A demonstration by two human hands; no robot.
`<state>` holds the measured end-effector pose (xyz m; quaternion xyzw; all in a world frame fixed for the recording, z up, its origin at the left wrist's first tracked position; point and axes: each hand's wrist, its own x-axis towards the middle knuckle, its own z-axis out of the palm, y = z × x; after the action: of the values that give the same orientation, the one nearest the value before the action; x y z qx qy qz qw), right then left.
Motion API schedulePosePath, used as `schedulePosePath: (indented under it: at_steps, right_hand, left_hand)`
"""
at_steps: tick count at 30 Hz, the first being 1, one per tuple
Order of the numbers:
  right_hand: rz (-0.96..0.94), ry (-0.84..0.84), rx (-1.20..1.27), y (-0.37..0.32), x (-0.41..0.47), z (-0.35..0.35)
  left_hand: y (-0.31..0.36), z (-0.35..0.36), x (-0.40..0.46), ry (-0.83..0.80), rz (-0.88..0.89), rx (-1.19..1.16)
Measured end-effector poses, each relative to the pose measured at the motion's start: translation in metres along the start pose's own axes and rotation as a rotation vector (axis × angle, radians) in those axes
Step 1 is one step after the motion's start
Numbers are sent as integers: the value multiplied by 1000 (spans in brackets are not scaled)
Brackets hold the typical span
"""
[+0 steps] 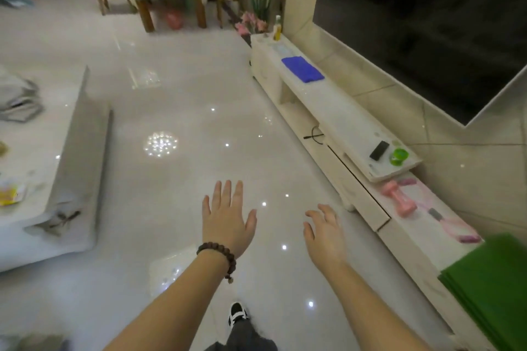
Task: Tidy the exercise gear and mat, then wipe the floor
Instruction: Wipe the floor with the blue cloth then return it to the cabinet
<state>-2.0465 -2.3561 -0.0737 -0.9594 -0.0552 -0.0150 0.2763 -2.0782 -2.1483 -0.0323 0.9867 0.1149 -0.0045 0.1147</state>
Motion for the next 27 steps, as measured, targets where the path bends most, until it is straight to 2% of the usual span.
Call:
schedulePosePath:
  at_steps: [6, 11, 18, 27]
  right_hand:
    - [-53, 8, -13, -60, 150, 12]
    - [-37, 21, 7, -81, 243, 26]
    - [-22, 27, 28, -69, 380, 51]
    - [36, -7, 11, -39, 626, 60]
  left_hand:
    - [-38, -33, 135, 49, -64, 0]
    - [-46, -51, 240, 53, -80, -1]
    - [-31, -36, 384, 27, -59, -10]
    - [4, -27, 619, -22, -43, 16]
